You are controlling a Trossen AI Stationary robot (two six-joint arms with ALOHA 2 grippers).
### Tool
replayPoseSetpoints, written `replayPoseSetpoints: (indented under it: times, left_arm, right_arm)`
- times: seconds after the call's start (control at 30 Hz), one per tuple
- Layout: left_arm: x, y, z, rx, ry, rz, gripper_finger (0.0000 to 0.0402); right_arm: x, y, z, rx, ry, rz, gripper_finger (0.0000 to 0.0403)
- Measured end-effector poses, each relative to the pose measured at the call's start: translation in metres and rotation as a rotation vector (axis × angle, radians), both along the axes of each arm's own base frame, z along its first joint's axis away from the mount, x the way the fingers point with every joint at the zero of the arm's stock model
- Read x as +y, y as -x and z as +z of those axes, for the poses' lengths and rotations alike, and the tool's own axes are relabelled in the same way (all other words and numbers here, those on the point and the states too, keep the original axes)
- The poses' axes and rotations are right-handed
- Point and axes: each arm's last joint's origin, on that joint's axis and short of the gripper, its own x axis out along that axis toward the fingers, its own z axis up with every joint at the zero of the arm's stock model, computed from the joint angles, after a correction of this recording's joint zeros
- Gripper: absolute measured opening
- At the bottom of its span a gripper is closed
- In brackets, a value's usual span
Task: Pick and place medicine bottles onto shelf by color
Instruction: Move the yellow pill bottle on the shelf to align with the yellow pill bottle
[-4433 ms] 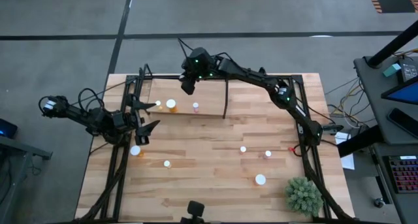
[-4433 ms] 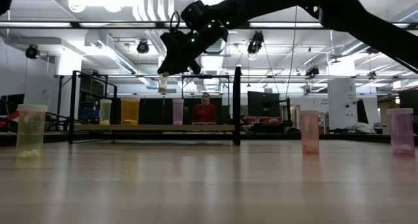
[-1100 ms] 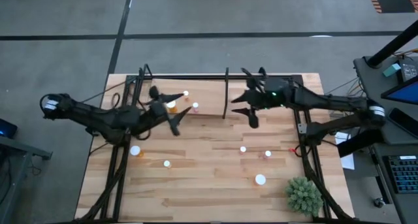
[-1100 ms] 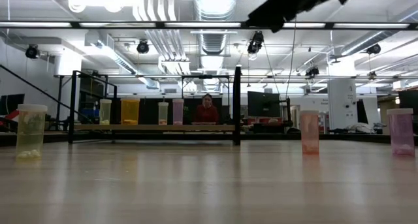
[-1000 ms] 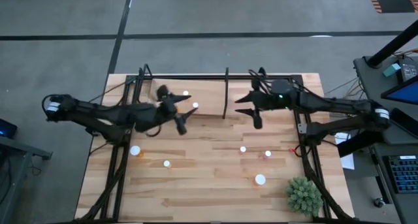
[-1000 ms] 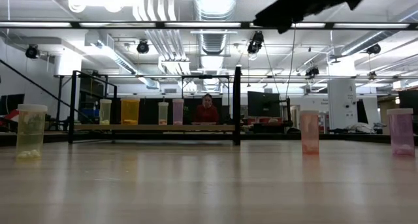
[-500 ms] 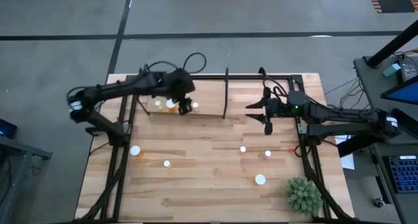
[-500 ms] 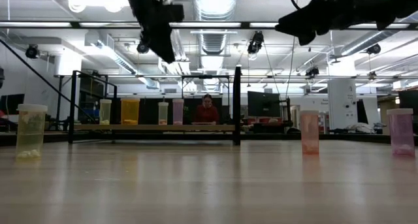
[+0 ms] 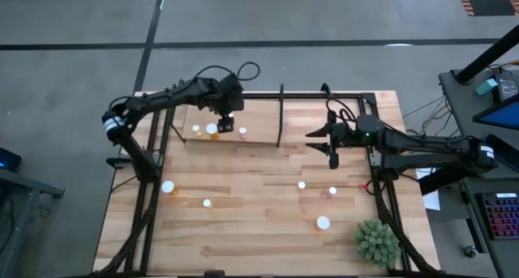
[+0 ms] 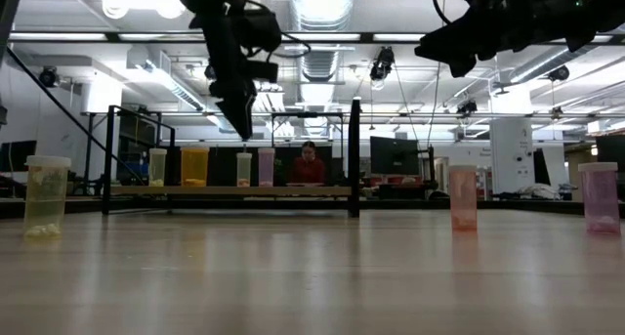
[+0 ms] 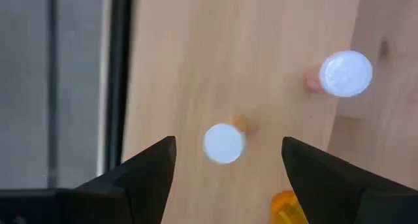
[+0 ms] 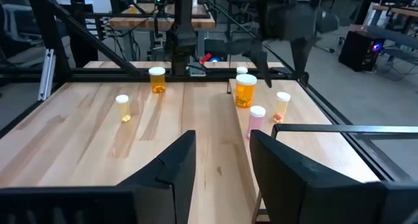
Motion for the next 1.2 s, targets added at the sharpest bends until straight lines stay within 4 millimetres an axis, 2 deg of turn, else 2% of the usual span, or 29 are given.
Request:
replayPoseSetpoints:
  times: [0.17,0.3,0.63,0.93,1.2]
  left_arm:
    - [0.006,-0.007,-0.017,0.038,0.038,-0.006,0.0256]
    - [0.014,-0.013,-0.028,0.062,0.002,0.018,0.0247]
    - [0.015,-0.011,-0.027,0.077,-0.018,0.022,0.0236]
    - [0.014,-0.011,-0.03,0.07,0.011,0.021,0.0154]
    - [0.014,-0.011,-0.03,0.07,0.012,0.021,0.011]
  right_arm:
    - [0.0,0.0,0.0,0.0,0.001,0.0,0.0133]
    - [0.0,0.0,0.0,0.001,0.0,0.0,0.0134]
    - [0.0,0.0,0.0,0.001,-0.008,-0.001,0.0132]
    - [0.0,0.0,0.0,0.001,-0.009,-0.001,0.0128]
    - [0.0,0.0,0.0,0.001,-0.017,-0.003,0.0128]
